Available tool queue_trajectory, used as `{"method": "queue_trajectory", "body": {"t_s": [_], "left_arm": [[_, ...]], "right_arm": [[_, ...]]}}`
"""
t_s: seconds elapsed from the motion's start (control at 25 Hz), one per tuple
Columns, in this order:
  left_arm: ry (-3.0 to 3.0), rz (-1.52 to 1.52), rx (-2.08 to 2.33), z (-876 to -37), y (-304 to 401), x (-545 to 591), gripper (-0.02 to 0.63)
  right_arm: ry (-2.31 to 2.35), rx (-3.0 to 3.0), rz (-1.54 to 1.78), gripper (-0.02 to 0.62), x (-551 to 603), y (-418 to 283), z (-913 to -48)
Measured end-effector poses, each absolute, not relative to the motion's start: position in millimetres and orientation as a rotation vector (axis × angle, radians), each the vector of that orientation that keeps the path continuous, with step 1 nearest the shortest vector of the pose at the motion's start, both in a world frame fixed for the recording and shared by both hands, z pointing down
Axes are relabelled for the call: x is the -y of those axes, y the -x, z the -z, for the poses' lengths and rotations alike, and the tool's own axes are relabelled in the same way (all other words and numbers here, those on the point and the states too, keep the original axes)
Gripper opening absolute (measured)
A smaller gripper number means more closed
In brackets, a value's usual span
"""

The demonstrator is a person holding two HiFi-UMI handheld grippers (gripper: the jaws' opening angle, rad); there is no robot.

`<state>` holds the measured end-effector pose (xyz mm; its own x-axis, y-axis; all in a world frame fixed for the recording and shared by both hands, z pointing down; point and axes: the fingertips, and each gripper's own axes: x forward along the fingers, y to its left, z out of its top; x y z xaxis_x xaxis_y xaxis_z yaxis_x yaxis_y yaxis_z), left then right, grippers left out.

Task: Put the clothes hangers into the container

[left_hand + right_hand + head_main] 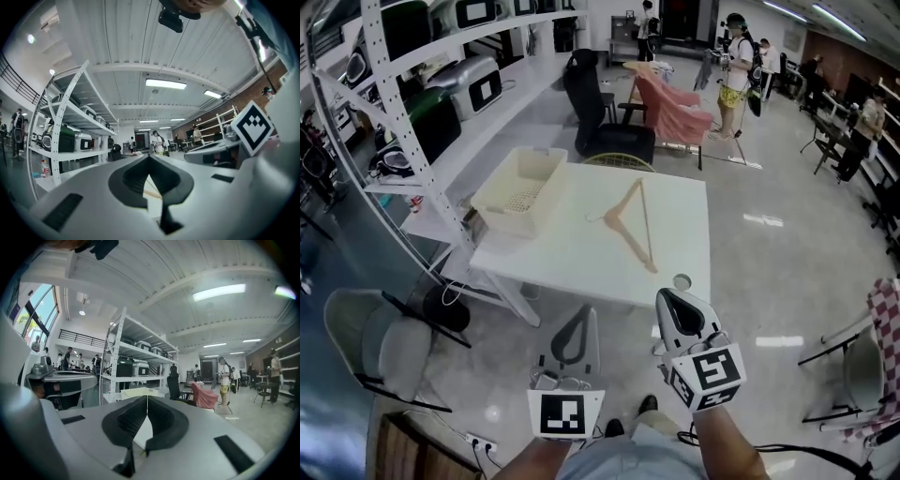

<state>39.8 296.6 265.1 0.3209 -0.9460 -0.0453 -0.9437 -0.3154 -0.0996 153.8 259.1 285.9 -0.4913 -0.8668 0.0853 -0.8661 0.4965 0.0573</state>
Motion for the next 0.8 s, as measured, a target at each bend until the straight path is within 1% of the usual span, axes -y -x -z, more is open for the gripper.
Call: {"method": "queue_trajectory", "body": {"t_s": [0.48, 0.8], "left_arm": [[2.503, 0.102, -1.771, -289.2, -41.7, -216.6, 0.012], [2.502, 0.177, -1.808, -297.2, -51.3, -135.1, 0.012]], "right_arm": [[-1.58, 2.582, -0.043, 0.012, -177.3, -166.1, -306.9], [-1.553, 2.583, -0.115, 0.012, -86.5, -180.1, -317.6]]}}
